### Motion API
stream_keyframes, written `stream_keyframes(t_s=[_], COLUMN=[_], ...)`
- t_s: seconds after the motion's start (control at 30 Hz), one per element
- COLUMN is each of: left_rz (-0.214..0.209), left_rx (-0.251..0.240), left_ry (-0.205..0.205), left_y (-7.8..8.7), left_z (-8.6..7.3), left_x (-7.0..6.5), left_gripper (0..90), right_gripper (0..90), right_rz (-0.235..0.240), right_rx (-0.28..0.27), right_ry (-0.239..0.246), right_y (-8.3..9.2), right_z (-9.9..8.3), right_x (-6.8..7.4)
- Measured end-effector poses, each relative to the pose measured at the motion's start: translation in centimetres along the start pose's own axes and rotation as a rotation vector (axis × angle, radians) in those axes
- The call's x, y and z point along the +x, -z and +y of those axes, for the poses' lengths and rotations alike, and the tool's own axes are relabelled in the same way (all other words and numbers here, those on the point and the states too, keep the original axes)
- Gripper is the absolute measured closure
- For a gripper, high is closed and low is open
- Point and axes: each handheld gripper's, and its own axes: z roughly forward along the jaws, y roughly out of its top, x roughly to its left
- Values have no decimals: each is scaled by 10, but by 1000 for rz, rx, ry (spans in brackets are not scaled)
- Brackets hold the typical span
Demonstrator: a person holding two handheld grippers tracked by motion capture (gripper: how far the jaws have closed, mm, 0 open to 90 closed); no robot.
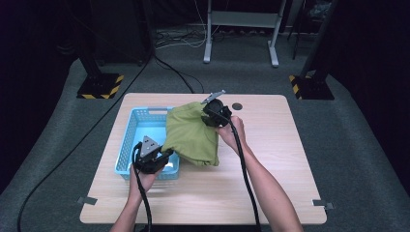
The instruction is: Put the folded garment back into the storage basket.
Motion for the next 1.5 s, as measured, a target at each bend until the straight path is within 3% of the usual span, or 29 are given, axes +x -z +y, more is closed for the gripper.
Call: stream_keyframes(t_s=[1.5], left_rz=[85], left_rx=[-14], left_ry=[66], left_y=[25], left_z=[-13], left_x=[32], left_gripper=[715], right_gripper=[761], right_rz=[63], right_rx=[-3], right_ry=[63], right_y=[-22], right_z=[28], right_x=[30])
